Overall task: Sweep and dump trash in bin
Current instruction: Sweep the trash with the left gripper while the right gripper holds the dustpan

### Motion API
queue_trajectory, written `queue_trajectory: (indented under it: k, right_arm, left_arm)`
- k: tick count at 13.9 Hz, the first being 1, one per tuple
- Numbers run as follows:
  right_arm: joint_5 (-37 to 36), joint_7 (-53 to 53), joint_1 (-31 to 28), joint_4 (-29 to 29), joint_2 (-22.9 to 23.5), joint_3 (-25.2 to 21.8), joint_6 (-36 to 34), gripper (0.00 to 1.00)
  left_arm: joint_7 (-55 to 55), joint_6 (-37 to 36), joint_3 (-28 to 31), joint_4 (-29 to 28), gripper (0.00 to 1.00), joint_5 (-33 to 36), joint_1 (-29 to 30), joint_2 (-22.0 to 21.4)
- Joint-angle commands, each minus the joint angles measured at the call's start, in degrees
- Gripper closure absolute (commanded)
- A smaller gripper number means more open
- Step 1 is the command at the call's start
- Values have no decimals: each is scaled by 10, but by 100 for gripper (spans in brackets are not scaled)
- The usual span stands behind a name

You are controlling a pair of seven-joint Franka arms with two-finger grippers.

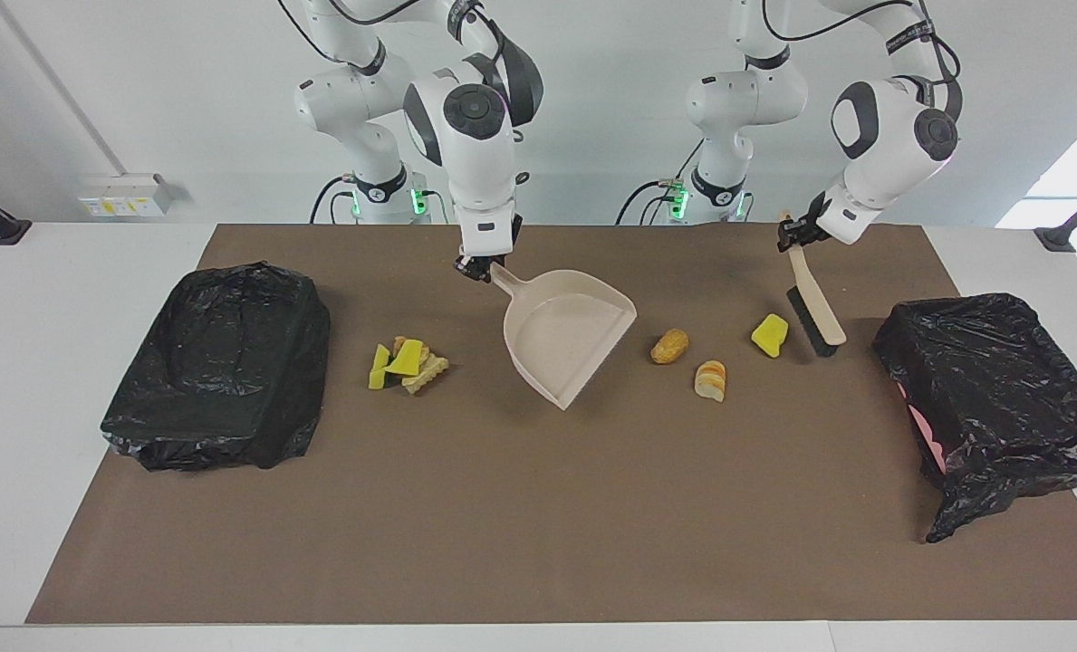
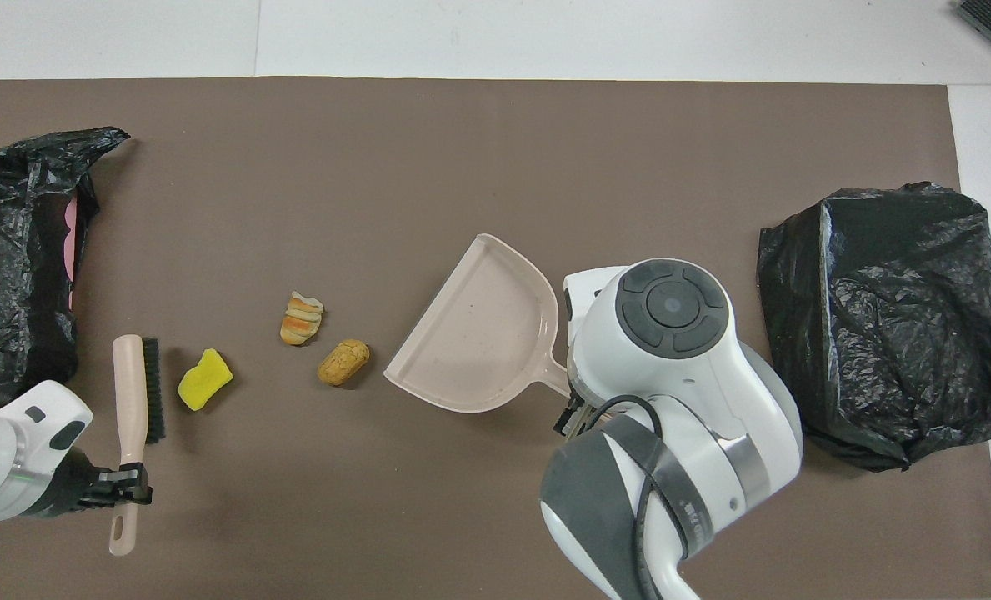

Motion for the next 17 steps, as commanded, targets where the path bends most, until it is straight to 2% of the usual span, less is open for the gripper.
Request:
queue_trajectory:
  k: [1, 5, 9, 12, 17]
  right_arm:
    - [-8, -45, 19, -16, 14, 3, 27, 100]
    - [-7, -36, 54, -10, 56, 3, 39, 100]
    - [-7, 18, 88, -6, 91, 3, 73, 100]
    - [-5, 52, 102, -7, 93, 4, 90, 100]
    - [-5, 58, 103, -6, 96, 4, 90, 100]
  left_arm:
    - [-60, 29, -27, -34, 100, 10, -11, -18]
    - [-83, 72, -64, -32, 100, 25, -23, 29]
    - [-80, 124, -66, -18, 100, 31, -91, 72]
    - [-51, 129, -66, 28, 100, 47, -117, 115]
    - [40, 141, -65, 52, 100, 52, -113, 135]
